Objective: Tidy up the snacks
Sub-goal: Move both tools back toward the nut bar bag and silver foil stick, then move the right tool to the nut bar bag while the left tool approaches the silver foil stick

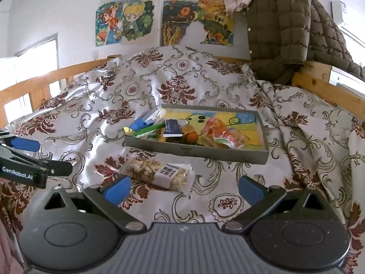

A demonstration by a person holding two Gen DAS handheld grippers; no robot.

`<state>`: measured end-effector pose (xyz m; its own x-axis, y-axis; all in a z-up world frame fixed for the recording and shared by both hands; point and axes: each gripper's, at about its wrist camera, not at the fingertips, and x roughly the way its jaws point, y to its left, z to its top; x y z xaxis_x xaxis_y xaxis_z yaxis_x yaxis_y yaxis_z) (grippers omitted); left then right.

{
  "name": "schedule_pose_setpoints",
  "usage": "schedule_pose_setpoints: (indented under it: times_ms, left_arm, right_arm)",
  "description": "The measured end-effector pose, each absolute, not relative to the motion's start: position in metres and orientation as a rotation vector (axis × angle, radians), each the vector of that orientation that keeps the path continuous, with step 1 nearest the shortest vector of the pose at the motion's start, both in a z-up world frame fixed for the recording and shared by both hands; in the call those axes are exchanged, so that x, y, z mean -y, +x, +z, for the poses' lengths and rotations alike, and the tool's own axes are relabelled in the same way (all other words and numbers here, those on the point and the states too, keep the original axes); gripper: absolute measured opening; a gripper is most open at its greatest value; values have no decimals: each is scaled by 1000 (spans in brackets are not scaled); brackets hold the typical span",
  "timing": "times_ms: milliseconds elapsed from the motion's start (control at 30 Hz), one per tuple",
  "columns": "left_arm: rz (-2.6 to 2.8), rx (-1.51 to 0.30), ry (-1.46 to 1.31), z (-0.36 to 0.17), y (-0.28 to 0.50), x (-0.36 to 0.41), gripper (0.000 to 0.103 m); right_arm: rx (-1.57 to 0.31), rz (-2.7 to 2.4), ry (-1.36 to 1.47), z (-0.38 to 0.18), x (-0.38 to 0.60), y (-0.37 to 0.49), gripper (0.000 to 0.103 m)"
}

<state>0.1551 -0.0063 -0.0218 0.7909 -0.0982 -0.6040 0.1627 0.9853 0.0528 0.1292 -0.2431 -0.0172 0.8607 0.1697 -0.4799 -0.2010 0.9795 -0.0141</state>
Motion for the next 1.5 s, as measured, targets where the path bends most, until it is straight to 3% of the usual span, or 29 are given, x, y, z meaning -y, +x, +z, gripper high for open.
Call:
schedule_pose_setpoints:
  times_ms: [533,1100,1500]
  left_arm:
    - [-179,-622,67,-27,178,12,102]
    - [-162,-597,92,-46,254,11,102]
    - [-133,-609,62,-52,285,0,102]
  right_arm:
    - [-545,221,-48,-28,236,156,103]
    - [-590,290,-90,-43,235,206,103]
    - [-568,438,-326,-60,192,261,103]
